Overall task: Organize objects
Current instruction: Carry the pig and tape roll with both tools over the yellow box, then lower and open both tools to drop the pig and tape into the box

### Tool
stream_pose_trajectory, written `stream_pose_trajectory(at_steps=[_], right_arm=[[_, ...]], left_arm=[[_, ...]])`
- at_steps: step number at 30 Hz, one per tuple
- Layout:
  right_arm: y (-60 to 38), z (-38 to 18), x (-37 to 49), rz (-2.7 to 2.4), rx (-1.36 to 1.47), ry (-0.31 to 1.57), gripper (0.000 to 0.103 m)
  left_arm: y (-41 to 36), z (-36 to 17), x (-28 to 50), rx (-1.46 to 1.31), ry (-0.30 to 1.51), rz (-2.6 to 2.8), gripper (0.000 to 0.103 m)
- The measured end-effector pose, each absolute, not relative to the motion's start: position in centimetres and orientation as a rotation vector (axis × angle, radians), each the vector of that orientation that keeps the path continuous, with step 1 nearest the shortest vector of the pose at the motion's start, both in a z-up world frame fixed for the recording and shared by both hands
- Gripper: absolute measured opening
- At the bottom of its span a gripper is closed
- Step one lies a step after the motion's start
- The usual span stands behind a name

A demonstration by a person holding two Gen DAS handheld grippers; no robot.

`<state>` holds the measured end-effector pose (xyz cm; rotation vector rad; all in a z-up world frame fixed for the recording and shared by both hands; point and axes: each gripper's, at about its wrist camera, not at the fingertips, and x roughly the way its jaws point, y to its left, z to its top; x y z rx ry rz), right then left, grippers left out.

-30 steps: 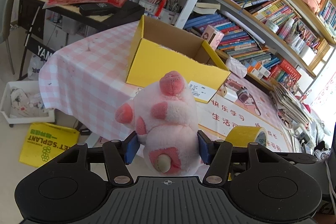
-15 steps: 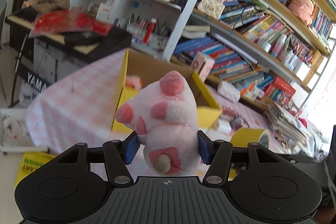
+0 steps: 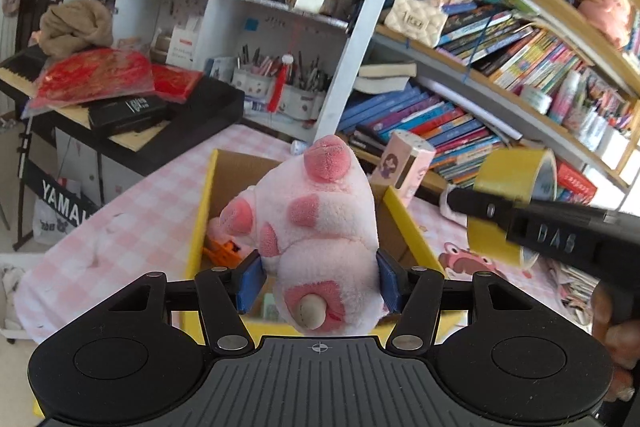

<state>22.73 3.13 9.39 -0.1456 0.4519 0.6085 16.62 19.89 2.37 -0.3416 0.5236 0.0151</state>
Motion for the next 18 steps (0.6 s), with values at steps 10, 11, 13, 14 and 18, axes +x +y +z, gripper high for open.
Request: stream_pose_trajectory(at_steps=[10,11,13,14,18], right_arm=[[6.0,7.6,32.2,0.73,-0.024,0.669,0.007],[6.5,7.2,32.8,0.741,-0.023,0.688,0.007],[7.4,6.4,33.8,0.762,-0.027,0.727,0.007],[7.8,6.0,34.4,0.766,-0.025,0.749,0.007],[9.1,4.0,36.1,0.777,-0.025,0.851,0.007]], left_arm=[[17.8,-0.6,23.3,-0.244,0.665,0.051,0.058],[17.9,-0.9,23.7,-0.242,0.683,0.066,0.058],[18.1,-1.4,24.6,-0.236,0.716,0.097,0.059],[18.2,-1.7,24.9,-0.227,0.733,0.109,0.059],[18.1,-2.4,25.9,-0.176,0.78,0.134,0.063]])
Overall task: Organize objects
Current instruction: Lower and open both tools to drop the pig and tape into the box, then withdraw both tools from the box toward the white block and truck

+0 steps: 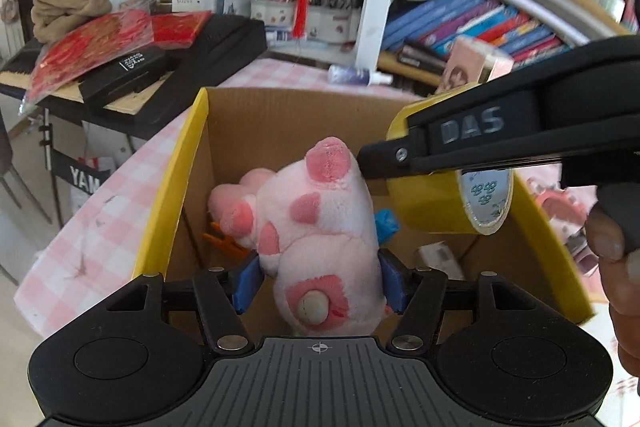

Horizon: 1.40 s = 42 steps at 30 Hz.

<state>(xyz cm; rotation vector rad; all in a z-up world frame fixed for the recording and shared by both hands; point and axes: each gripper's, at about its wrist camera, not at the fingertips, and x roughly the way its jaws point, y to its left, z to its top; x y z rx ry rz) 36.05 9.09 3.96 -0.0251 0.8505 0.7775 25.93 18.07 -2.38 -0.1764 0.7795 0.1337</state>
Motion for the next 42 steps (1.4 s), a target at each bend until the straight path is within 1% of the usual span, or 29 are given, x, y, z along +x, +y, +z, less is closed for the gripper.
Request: stream_pose_trajectory(at_steps=[4,8,9,13,16,19,25,26,29,31,32,42], right_arm=[[10.0,2.2,37.4,0.761,-0.042,0.924,0.007],[10.0,0.7,38.7,0.737,-0.022,0.997,0.008],[10.0,0.4,38.9,0.733,-0.026,1.008,0.009],[9.9,-0.3,39.1,0.703,-0.06,1.025,0.023],[9.3,-0.3,39.1,0.697,-0.043,1.041,0.029],[8.4,0.2,38.6,0.709,-0.025,1.039,0.031],[6.5,2.0,36.9,0.713,-0.008,1.006,0.033],[6.2,2.3,36.5,0.706,-0.008,0.999,0.033],[5.2,3.5,35.2,0.701,0.01,0.954,0.037],[4.9,4.3,34.3,0.698,-0.004,0.921,0.044],[4.8,4.7,33.8,0.691,-0.02,0.899,0.045],[1.6,6.3,27.3,0.577,-0.078,0.7,0.045]], left_arm=[[17.7,-2.8,26.5,-0.151,0.808,0.152,0.064],[17.2,-2.8,26.8,-0.13,0.81,0.151,0.069],[17.1,-2.7,26.8,-0.124,0.807,0.147,0.074],[16.4,-2.3,26.5,-0.086,0.77,0.15,0.082],[16.0,-1.6,25.9,-0.069,0.739,0.158,0.084],[15.8,-0.7,24.9,-0.078,0.702,0.156,0.087],[15.7,1.4,22.2,-0.105,0.615,0.175,0.09],[15.7,1.7,21.7,-0.107,0.603,0.171,0.093],[15.7,2.5,20.2,-0.116,0.557,0.171,0.095],[15.8,2.8,19.5,-0.126,0.548,0.174,0.095],[15.8,2.9,19.1,-0.131,0.543,0.173,0.095],[16.1,4.0,14.3,-0.15,0.492,0.178,0.095]])
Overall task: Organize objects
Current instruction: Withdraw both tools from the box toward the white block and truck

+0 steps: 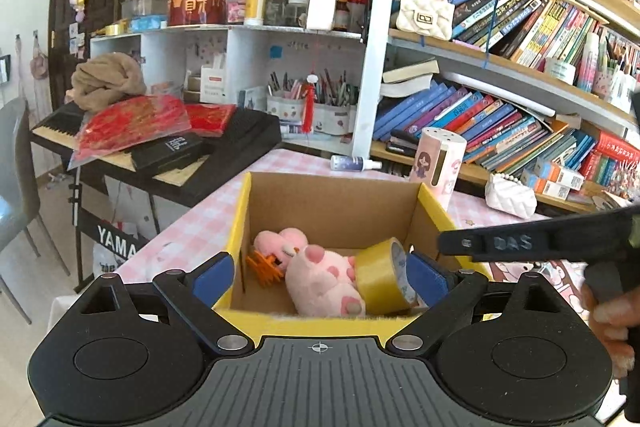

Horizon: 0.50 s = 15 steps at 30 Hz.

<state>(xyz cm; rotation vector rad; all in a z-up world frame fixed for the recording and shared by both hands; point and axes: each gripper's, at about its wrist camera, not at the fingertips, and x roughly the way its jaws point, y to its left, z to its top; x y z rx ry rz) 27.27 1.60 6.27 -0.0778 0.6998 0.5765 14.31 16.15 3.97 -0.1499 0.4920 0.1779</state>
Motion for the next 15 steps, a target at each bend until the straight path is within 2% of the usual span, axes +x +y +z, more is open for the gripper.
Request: stream_pose_trajectory(at_steps=[5,8,11,13,15], right_arm=[[-0.3,6.0,23.3,0.517,-0.093,0.63,0.046],[-1.3,5.6,20.6,0.478,-0.099,0.597,0.051],[-2.4,5.0,17.8,0.441,-0.096,0.563,0.057],[-2.9,4.3,15.8,0.411,-0.102,0.544,0.067],[-3.5,3.7,14.0,0.373,-0.107,0.541,0.072]], left_arm=[[16.1,3.6,11.8,-0.158,0.5,0.191,0.095],[15.8,3.3,10.1,-0.158,0.511,0.199,0.095],[15.2,2.7,8.5,-0.157,0.528,0.216,0.096],[14.8,2.3,7.4,-0.16,0.541,0.228,0.096],[14.5,1.9,6.4,-0.169,0.553,0.233,0.097]])
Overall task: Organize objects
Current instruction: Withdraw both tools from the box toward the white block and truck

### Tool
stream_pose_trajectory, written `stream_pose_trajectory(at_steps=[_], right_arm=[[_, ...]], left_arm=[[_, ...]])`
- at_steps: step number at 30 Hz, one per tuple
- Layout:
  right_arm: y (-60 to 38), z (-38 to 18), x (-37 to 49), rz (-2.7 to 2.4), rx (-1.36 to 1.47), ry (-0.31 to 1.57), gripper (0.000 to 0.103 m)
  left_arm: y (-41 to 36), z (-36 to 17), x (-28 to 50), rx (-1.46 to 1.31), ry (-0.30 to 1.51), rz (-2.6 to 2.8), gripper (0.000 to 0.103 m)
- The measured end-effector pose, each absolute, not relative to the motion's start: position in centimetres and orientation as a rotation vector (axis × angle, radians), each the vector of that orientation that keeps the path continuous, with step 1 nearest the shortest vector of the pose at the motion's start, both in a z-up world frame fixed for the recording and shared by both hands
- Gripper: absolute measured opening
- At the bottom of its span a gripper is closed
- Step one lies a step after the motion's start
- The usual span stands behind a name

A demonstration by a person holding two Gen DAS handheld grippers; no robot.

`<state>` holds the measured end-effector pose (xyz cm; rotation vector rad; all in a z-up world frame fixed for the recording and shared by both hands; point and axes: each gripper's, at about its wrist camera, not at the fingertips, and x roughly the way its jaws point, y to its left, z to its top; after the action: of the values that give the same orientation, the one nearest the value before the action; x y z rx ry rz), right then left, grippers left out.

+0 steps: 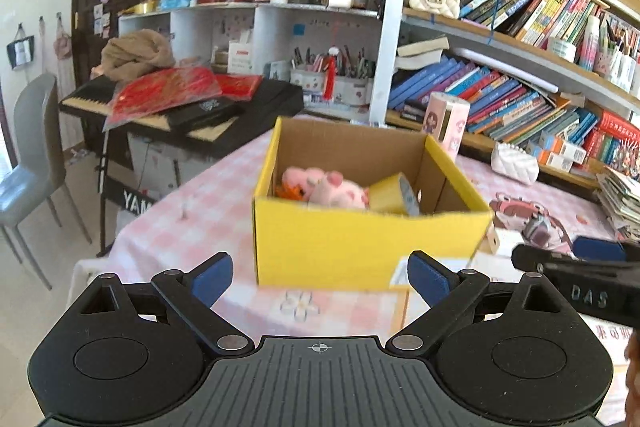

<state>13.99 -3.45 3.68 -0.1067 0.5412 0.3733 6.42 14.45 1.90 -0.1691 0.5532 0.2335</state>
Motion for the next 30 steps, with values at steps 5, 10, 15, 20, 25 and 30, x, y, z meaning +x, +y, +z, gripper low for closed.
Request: stream_pose_trajectory(at_steps=[5,10,15,20,25,30], right_arm=[[-4.3,2.3,10.5,0.347,-0.135,0.593,0.08],[-4.9,1.8,8.3,0.323,-0.14,0.602,0.087],[-5.7,0.9,6.6,0.286,-0.147,0.623,0.093],[-6.6,0.3,5.3,0.238,-0.144,0.638,0.097],[-7.8,-0.3,4.6,0.187,-0.147,0.668,0.099],[-9.5,-0.5,4.0,0.121,-0.128,0.681,0.099]], left_arm=[[13.3,1.2,4.5,-0.161,0.58,0.211,0.099],[12.2,0.7,3.0,-0.141,0.606,0.173,0.099],[11.5,0.2,2.0,-0.131,0.632,0.15,0.101],[10.5,-0.4,1.4,-0.127,0.658,0.115,0.102],[9.3,-1.1,1.2,-0.117,0.689,0.052,0.103],[7.8,-1.3,1.5,-0.099,0.702,-0.011,0.103]])
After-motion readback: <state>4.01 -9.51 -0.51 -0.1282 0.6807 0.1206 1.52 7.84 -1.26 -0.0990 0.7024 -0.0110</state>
